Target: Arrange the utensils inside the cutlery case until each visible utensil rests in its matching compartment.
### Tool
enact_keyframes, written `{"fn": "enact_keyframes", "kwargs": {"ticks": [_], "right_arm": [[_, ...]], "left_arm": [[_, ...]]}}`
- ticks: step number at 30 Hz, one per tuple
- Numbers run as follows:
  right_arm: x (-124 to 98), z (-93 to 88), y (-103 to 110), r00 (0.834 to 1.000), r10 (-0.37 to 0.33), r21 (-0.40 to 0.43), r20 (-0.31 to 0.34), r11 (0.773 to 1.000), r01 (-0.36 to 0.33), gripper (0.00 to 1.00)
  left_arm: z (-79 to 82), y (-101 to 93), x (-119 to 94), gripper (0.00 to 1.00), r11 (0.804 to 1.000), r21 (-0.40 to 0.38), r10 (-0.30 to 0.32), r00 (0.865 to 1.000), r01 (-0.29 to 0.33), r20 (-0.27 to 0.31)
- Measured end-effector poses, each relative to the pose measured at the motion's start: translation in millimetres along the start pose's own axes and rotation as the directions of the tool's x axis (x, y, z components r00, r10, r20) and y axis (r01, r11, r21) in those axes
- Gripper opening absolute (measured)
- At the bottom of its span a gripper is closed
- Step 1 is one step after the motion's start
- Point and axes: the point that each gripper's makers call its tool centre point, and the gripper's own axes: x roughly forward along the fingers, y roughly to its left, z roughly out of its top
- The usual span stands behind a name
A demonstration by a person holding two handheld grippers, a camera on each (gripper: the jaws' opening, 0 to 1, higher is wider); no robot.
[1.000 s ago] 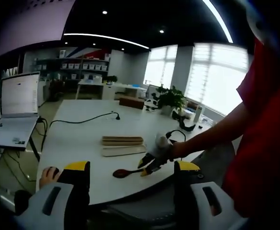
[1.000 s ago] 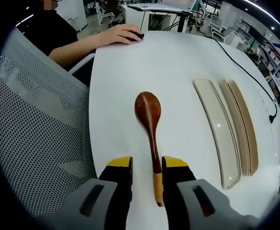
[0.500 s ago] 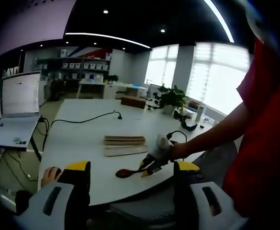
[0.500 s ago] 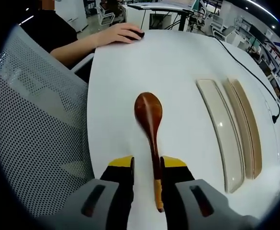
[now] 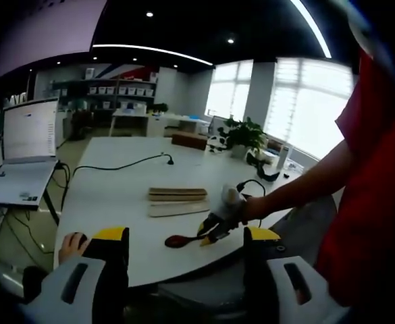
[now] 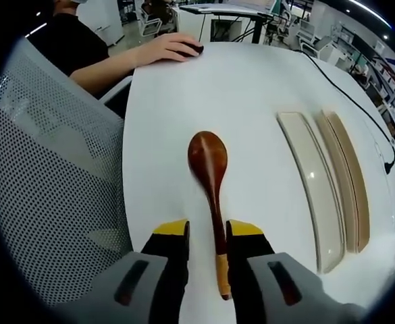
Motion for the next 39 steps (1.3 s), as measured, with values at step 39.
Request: {"fn": "enact_keyframes", "kwargs": {"ticks": [39], "right_arm": [[2.1, 4.3, -0.2, 1.0, 0.011, -0.021, 0.013, 1.0, -0.01, 0.19]], "left_arm": [[-5.9, 4.2, -7.6, 0.68, 0.999, 0.012, 0.042, 0.999, -0.042, -0.011]]}}
